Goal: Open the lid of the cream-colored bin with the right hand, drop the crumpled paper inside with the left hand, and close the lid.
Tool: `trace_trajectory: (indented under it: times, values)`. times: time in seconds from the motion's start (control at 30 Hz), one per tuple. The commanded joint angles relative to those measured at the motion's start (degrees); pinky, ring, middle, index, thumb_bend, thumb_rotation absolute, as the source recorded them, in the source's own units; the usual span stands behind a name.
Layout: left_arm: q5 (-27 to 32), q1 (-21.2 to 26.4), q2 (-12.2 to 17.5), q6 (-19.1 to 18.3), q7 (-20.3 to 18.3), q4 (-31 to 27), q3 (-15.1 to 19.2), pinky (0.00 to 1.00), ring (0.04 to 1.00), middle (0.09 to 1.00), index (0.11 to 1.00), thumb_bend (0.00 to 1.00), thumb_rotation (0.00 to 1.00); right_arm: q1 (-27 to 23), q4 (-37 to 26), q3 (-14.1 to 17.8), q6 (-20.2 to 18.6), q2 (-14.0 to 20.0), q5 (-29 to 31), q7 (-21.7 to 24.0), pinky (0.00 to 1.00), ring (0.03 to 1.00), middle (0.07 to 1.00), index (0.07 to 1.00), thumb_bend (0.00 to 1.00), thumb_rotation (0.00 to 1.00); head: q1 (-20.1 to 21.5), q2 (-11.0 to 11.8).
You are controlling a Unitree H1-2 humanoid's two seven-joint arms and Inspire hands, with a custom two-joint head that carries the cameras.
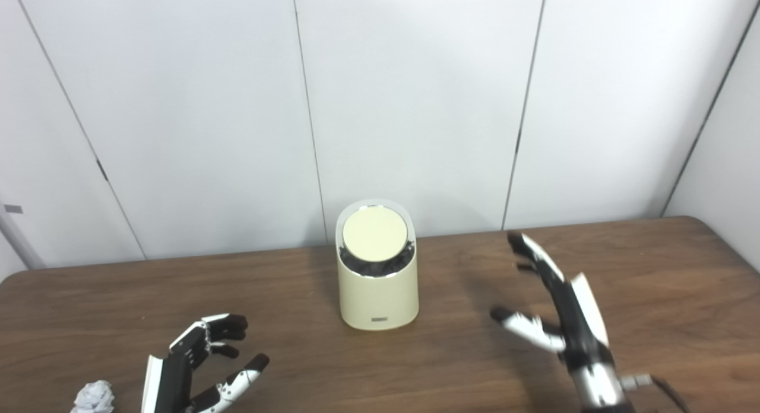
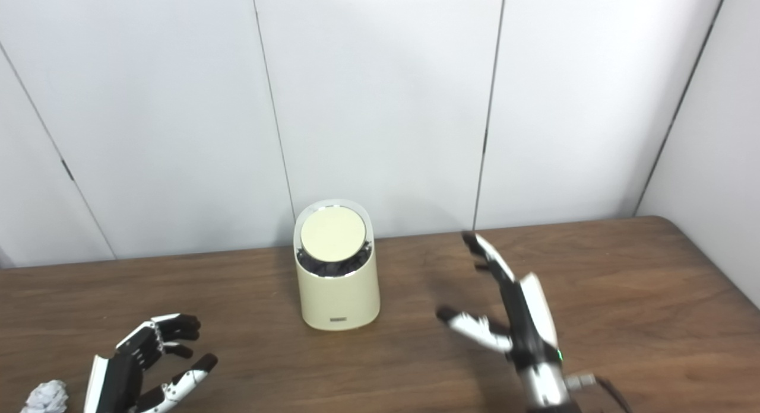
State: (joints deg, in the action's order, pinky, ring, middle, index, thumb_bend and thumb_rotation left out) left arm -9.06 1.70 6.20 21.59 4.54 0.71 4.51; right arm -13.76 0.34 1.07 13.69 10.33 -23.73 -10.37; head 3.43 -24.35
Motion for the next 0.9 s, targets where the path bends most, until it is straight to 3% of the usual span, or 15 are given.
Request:
trace_trajectory:
  times: [0.0,0.27,0.5,0.63,0.87]
  values:
    - [-0.73,0.57,-0.12,1.82,0.80,0.89,-0.22,0.51,0.622,0.643,0.629,0.73,0.16,-3.79,-2.22,0.05,-1.57,0.01,-0.50,0.30,0.77,0.847,0.862,0.866,0.87,0.73,0.05,-0.07]
    - [-0.44,-0.02,-0.38,1.77,0.70,0.32,-0.30,0.51,0.623,0.644,0.632,0.73,0.14,-11.36,-4.28,-1.63,-13.07,-1.15,-4.34,3.01,0.74,0.837,0.856,0.862,0.91,0.64,-0.50,-0.41]
    - [-0.80,-0.26,-0.73,1.42,0.79,-0.21,-0.48,0.51,0.623,0.643,0.629,0.74,0.15,-16.02,-2.73,-3.77,-16.90,-2.48,-6.94,2.43,0.65,0.781,0.824,0.844,0.96,0.61,-0.84,-0.49]
    - [-1.19,-0.40,-0.74,1.78,0.88,-0.29,-0.60,0.51,0.623,0.644,0.631,0.73,0.15,-17.89,-0.79,-4.57,-18.24,-2.58,-7.03,2.96,0.66,0.784,0.831,0.846,0.93,0.60,-0.87,-0.75]
    - [-1.82,-0.37,-1.27,1.39,1.11,-0.45,-0.79,0.51,0.617,0.642,0.627,0.75,0.18,-20.75,2.30,-6.28,-25.16,-3.20,-12.39,1.74,0.64,0.782,0.840,0.860,0.97,0.54,-0.97,-0.70]
